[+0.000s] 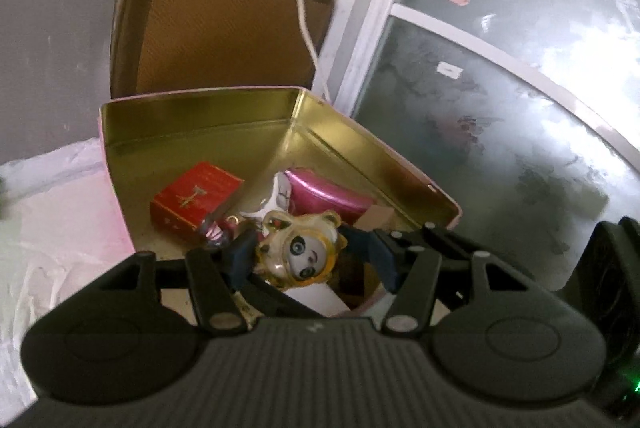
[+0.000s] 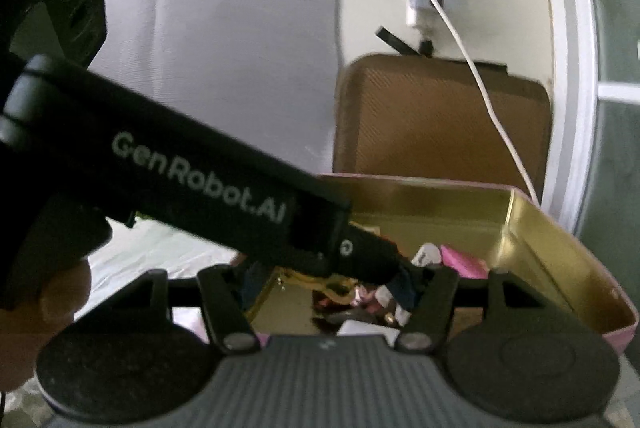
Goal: Organize rigid objects
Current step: 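Carry the panda keychain into the pink tin and open the right gripper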
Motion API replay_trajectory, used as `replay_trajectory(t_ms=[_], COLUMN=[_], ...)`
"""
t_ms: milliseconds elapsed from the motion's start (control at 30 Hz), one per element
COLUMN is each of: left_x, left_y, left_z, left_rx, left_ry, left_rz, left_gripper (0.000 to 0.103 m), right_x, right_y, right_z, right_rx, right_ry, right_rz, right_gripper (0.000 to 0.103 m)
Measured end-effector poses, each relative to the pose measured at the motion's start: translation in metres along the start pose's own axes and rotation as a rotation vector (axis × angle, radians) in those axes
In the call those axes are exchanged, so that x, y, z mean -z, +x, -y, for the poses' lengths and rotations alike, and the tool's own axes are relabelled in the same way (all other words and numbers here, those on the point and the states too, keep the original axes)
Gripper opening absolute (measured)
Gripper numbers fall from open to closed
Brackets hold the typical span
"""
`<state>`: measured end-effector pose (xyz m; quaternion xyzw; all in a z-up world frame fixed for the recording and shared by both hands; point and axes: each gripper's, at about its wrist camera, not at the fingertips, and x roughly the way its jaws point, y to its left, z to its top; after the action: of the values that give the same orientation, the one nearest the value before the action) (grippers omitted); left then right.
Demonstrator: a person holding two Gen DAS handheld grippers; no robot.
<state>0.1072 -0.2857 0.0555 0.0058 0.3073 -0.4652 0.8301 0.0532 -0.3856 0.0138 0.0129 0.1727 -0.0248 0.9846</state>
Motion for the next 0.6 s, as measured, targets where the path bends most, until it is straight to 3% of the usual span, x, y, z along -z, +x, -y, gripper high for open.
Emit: replay_trajectory(t_ms=[300, 467, 600], left_x=[-0.001, 0.004, 0.012], left_y=[0.013, -0.013, -0.036], left_z=[-0.024, -0.038, -0.038], left_rx=[-0.061, -0.053, -0.106], left_ry=[-0.069, -0.135, -0.127], left_rz=[-0.016, 0.024, 0.051], left_gripper=[0.063, 0.063, 0.063], right_x=[0.001, 0.005, 0.013], right_y=[0.044, 0.024, -0.006], right_z=[-0.004, -0.006, -0.015], right_rx=[0.033, 0.065, 0.082], right_ry=[-0.009, 0.027, 0.056], right_rz=[-0.048, -0.002, 0.043], right_gripper=[0.067, 0.066, 0.066])
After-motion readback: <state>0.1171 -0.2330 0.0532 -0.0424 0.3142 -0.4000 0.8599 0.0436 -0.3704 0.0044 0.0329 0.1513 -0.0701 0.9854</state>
